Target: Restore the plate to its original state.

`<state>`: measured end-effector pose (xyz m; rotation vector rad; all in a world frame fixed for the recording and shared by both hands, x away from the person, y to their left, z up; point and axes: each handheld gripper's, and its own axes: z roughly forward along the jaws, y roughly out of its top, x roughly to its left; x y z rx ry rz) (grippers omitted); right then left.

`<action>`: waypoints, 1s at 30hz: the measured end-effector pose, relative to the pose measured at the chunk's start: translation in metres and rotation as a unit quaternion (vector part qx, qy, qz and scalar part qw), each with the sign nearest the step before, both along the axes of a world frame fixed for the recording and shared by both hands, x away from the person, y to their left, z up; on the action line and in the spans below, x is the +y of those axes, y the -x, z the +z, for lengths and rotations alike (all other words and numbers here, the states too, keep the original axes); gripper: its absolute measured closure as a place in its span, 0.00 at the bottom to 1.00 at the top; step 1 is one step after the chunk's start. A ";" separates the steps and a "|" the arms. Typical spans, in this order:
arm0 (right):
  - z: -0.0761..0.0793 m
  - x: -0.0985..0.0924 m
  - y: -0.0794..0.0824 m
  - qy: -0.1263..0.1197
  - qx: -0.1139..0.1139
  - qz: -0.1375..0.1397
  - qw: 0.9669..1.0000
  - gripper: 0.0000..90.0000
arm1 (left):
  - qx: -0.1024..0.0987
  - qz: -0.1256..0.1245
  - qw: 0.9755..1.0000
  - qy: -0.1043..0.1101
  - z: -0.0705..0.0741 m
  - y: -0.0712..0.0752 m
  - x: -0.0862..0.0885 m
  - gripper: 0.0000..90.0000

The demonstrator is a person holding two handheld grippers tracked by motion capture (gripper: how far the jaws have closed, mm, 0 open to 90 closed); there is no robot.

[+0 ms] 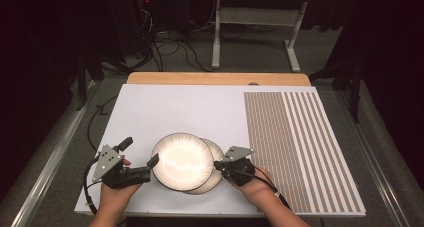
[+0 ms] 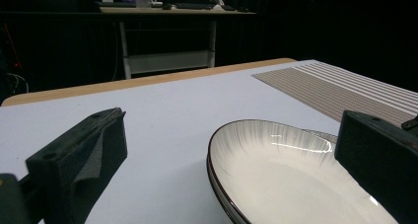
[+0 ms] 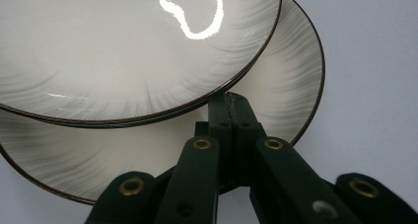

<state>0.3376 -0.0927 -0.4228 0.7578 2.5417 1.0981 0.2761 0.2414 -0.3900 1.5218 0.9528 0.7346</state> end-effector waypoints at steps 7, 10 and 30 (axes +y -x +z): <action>0.000 0.001 0.000 0.002 -0.004 0.000 1.000 1.00 | -0.001 0.005 1.000 -0.007 0.001 0.001 0.000 0.00; 0.000 0.001 0.000 0.003 -0.005 0.000 1.000 1.00 | -0.001 0.006 1.000 -0.007 0.001 0.001 0.000 0.00; 0.001 0.001 0.000 0.004 -0.003 -0.004 1.000 1.00 | -0.007 0.008 1.000 -0.001 0.002 0.002 0.001 0.00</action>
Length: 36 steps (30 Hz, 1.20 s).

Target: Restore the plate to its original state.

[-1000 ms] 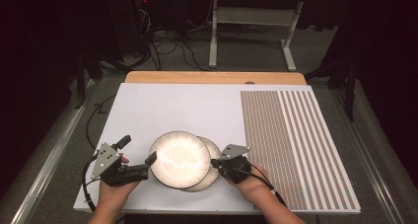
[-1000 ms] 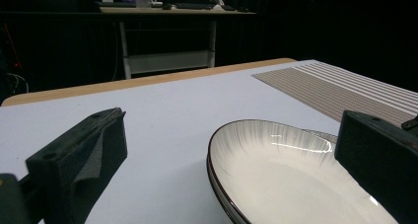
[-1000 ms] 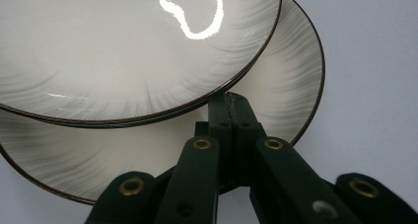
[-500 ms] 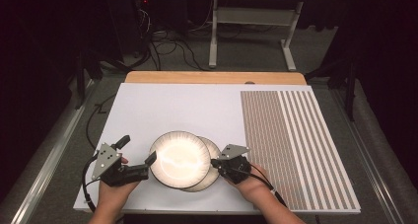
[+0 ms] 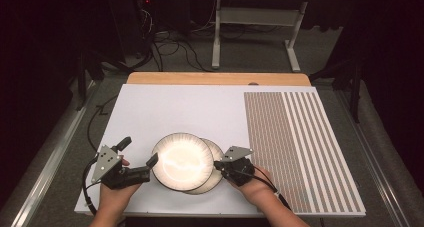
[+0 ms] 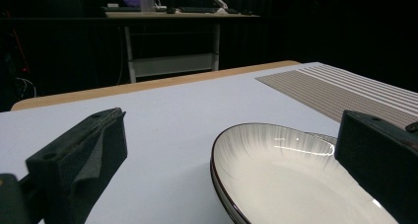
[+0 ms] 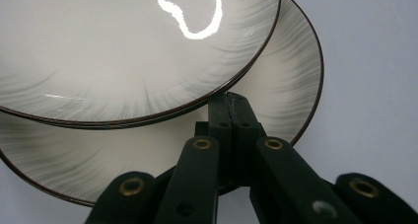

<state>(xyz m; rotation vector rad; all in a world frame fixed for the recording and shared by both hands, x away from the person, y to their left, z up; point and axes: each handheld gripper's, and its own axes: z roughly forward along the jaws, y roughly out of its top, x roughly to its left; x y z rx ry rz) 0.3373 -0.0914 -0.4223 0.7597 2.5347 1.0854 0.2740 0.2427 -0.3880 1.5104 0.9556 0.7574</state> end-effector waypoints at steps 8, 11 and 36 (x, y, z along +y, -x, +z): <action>0.000 0.000 0.000 -0.002 0.000 -0.001 1.000 1.00 | 0.000 -0.002 1.000 -0.002 0.000 0.000 0.000 0.00; 0.000 0.000 0.000 -0.001 -0.001 -0.001 1.000 1.00 | 0.000 -0.002 1.000 -0.001 0.000 0.000 0.000 0.00; 0.007 -0.004 0.001 -0.011 -0.006 -0.003 1.000 1.00 | 0.005 -0.004 1.000 -0.001 -0.001 -0.001 0.001 0.01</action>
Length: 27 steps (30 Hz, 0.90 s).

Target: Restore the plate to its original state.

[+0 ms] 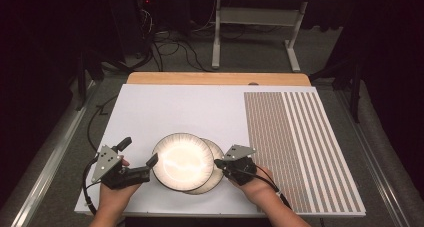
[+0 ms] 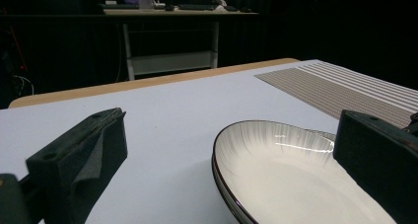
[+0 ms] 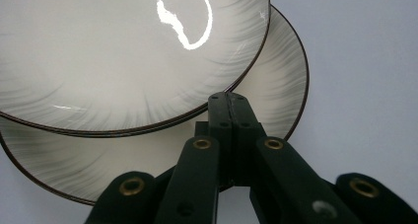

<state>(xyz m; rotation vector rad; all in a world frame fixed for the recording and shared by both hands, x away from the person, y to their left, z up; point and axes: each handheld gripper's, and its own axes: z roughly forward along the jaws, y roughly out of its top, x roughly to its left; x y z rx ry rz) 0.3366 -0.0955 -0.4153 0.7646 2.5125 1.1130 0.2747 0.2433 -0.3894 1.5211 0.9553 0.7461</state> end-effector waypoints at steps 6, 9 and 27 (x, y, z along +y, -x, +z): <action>0.001 -0.001 0.000 0.003 0.000 -0.001 1.000 1.00 | 0.000 0.000 1.000 0.000 0.000 0.000 0.000 0.01; 0.002 -0.002 0.000 0.000 -0.003 -0.002 1.000 1.00 | 0.000 0.000 1.000 0.000 0.000 0.000 0.000 0.01; 0.008 -0.011 -0.001 -0.005 -0.008 -0.014 1.000 1.00 | 0.000 -0.001 1.000 -0.002 0.000 0.000 0.000 0.01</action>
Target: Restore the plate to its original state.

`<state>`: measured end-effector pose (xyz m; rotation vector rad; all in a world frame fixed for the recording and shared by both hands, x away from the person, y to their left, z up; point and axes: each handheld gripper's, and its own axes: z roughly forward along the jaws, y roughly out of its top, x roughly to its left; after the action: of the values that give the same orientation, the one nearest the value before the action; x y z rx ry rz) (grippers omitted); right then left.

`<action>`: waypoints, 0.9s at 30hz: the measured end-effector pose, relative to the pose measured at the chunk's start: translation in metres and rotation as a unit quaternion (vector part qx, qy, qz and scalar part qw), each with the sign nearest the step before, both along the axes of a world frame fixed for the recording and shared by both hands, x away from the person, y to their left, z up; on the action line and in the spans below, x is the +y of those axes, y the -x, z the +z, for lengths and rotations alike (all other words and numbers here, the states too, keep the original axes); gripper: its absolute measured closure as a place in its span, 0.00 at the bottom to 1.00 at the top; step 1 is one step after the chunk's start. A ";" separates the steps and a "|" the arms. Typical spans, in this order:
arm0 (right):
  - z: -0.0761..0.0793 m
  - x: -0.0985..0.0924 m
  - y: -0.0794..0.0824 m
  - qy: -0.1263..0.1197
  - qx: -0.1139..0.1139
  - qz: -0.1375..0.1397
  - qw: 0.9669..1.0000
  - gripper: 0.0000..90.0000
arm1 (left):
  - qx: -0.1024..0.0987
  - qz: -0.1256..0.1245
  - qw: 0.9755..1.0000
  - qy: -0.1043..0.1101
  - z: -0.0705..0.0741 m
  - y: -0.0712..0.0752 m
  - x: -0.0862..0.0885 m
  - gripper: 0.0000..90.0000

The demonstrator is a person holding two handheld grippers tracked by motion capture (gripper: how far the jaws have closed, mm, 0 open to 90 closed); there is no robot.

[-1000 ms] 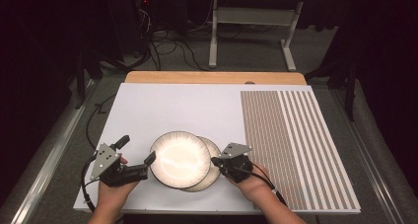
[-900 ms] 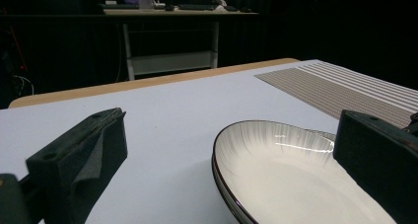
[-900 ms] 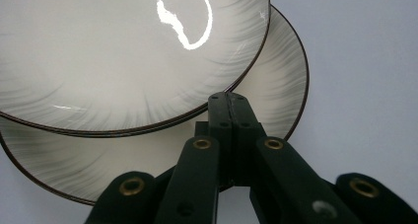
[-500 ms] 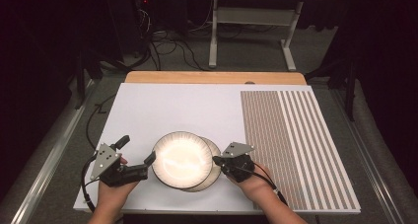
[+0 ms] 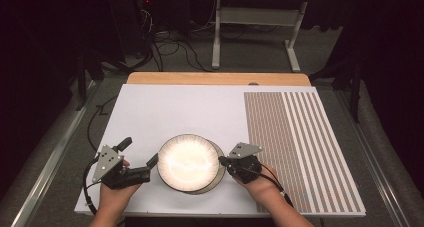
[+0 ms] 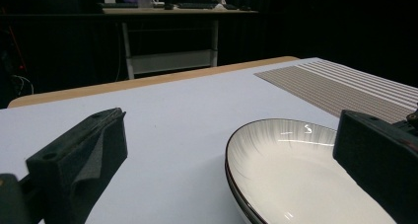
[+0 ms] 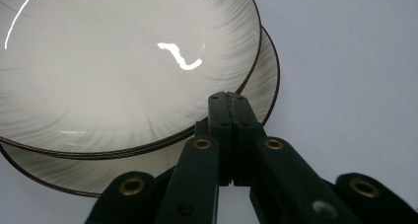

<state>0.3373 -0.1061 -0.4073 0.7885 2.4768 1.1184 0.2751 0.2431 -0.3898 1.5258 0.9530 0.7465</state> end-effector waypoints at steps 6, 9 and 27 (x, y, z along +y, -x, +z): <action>0.002 -0.002 0.000 0.000 -0.004 -0.003 1.000 1.00 | -0.001 0.000 1.000 0.000 0.000 0.000 0.000 0.01; 0.003 -0.003 0.000 -0.001 -0.001 -0.007 1.000 1.00 | -0.001 0.000 1.000 0.000 0.000 0.000 0.000 0.01; 0.006 -0.014 -0.001 -0.005 -0.007 -0.016 1.000 1.00 | 0.000 0.000 1.000 0.000 0.000 0.000 -0.001 0.01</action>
<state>0.3387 -0.1206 -0.4009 0.8171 2.4400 1.1228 0.2751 0.2420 -0.3897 1.5272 0.9528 0.7459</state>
